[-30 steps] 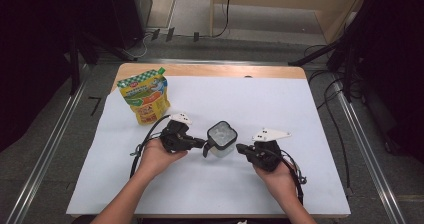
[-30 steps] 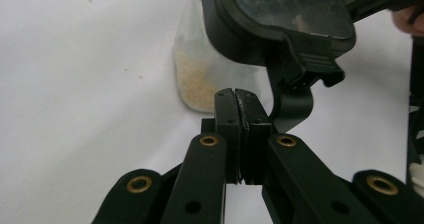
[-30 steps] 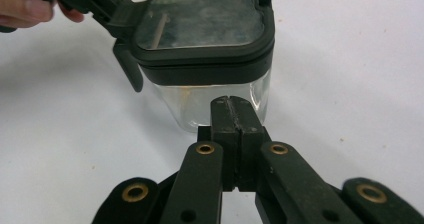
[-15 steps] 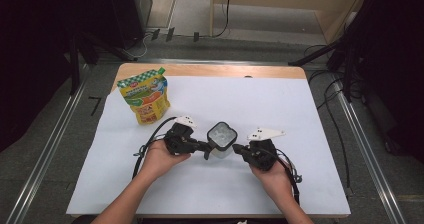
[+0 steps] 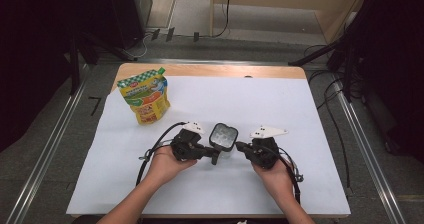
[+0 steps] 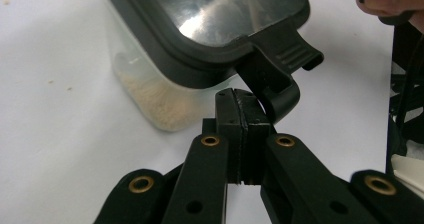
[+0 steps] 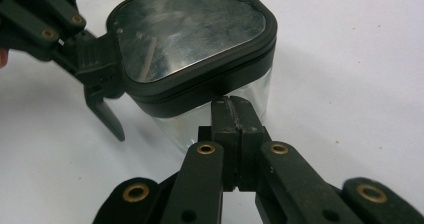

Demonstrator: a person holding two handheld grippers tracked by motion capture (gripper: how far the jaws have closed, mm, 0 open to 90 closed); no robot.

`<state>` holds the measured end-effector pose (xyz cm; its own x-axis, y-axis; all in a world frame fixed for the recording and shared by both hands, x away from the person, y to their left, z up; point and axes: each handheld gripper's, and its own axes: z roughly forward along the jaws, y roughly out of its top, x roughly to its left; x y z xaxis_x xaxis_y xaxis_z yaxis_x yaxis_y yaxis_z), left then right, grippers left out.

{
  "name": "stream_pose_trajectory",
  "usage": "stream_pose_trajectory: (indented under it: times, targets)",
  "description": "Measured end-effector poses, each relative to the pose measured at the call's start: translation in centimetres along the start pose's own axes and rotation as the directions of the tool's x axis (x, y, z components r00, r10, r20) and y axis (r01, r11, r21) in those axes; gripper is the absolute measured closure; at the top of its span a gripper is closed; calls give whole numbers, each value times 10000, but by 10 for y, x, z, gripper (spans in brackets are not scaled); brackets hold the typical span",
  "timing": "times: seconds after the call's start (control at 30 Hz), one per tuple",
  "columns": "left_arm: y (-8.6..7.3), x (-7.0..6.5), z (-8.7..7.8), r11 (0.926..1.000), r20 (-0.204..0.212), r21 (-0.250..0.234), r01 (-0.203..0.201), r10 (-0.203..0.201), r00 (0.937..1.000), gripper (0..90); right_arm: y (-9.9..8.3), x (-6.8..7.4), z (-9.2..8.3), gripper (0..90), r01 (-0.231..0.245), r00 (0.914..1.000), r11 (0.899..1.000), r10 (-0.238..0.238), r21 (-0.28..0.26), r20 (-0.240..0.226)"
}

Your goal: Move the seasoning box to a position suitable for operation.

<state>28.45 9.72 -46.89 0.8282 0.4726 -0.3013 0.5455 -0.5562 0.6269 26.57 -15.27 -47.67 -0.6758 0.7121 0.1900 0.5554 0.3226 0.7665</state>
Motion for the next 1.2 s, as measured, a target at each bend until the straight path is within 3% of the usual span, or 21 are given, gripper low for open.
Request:
stream_pose_trajectory:
  times: [0.23, 0.47, 0.6, 0.87, 1.03, 1.2]
  targets:
    - [1, -7, 8, 10000, 277, 39, -35, 34, 9996, 899, 0, -6, 0, 900, -274, 9996, 9996, 274, -4, -15]
    - [-1, -6, -3, 9997, 325, 160, -189, 184, 9993, 861, 0, -1, -7, 900, -229, 9996, 9997, 228, -65, -141]
    - [-3, -5, -15, 9998, 372, -36, -181, 182, 9991, 852, -2, 7, -14, 900, -389, 9989, 9992, 387, -80, -268]
    - [-7, 8, -39, 9984, -4, -542, 148, -149, 9999, 837, -1, 25, -25, 900, -381, 9983, 9992, 374, -142, -448]
    - [-10, 20, -49, 9961, -208, -787, 399, -417, 9989, 825, 2, 45, -21, 900, -181, 9964, 9997, 167, -160, -829]
    - [-13, 27, -52, 9948, -360, -842, 576, -608, 9975, 820, 4, 55, -15, 900, -45, 9965, 9998, 27, -215, -839]
